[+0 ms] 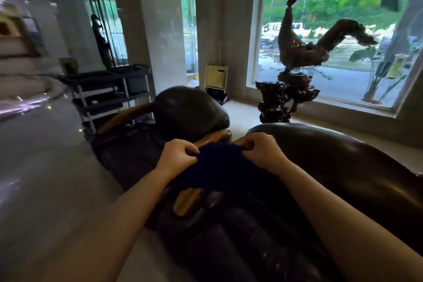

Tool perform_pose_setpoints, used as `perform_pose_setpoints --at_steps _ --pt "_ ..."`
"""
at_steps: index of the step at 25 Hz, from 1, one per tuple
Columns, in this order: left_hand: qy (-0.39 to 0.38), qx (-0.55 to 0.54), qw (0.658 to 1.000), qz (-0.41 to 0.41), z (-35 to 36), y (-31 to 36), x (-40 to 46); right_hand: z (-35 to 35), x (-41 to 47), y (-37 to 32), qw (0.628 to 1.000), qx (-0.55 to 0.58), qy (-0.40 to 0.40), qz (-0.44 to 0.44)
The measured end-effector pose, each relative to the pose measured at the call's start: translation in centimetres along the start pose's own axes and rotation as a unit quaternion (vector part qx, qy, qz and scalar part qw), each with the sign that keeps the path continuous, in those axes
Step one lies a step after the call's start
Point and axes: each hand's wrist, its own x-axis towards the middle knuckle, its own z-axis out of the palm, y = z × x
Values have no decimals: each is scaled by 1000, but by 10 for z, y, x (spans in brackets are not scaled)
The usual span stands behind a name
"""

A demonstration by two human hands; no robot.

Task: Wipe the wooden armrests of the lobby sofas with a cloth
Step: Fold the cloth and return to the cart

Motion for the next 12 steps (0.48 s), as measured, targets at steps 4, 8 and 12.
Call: perform_pose_setpoints --at_steps 4,8,12 --pt "25 28 998 -57 -69 -76 -2 68 49 -70 996 33 -55 -59" --pt "52 41 992 -107 -117 -147 5 131 99 -121 989 40 -107 -97" --pt "77 57 984 -147 -139 -205 19 189 147 -148 981 54 -145 -120"
